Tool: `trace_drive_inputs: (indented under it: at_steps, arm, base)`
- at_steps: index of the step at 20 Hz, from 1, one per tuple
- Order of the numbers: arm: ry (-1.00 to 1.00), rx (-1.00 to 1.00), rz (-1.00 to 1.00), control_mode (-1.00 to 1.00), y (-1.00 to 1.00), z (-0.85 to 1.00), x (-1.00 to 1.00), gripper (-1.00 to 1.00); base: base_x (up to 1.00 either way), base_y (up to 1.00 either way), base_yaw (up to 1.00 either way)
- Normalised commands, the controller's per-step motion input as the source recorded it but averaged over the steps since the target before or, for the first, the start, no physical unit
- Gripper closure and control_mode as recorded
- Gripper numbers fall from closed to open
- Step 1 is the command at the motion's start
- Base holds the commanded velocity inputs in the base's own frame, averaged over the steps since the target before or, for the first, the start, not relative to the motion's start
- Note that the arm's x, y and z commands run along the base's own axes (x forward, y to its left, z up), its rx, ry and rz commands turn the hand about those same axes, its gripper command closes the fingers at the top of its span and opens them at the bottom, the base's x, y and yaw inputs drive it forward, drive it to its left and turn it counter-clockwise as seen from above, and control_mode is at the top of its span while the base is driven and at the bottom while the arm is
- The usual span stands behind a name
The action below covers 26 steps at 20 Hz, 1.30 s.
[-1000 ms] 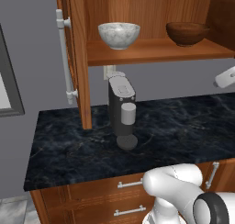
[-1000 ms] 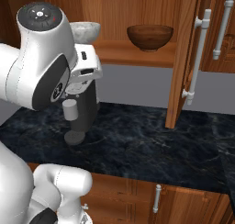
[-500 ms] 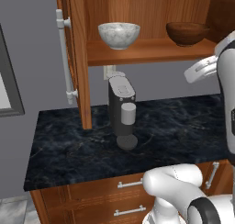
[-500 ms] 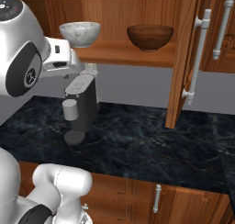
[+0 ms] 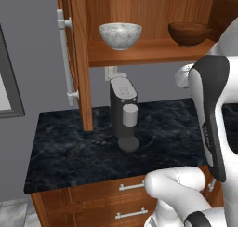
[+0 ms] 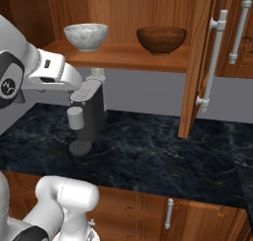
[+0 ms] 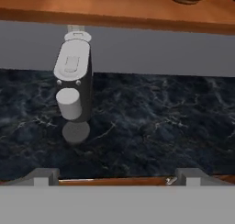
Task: Move the bowls from the cabinet to the plates on the dining table.
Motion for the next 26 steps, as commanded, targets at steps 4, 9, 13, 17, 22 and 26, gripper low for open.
trace_drive_inputs:
  at_steps: [4,9,13,17,22,26]
  arm:
    - [0.00,0.00,-0.30,-1.00,-0.09,-0.30,-0.25,-1.00]
    - [0.03,0.02,-0.18,-1.00,0.00,-0.04,-0.02,-1.00]
    - [0.03,0.00,0.00,-1.00,0.00,0.00,0.05,-1.00]
    - [0.01,0.01,0.00,-1.00,0.00,0.00,0.12,-1.00]
    - [0.00,0.22,0.00,-1.00,0.00,0.08,0.00,-1.00]
    - [0.00,0.34,0.00,-1.00,-0.01,0.14,0.00,-1.00]
  base:
    - [0.00,0.00,0.00]
    - [0.00,0.00,0.00]
    - [0.00,0.00,0.00]
    - [0.00,0.00,0.00]
    - [0.00,0.00,0.00]
    - [0.00,0.00,0.00]
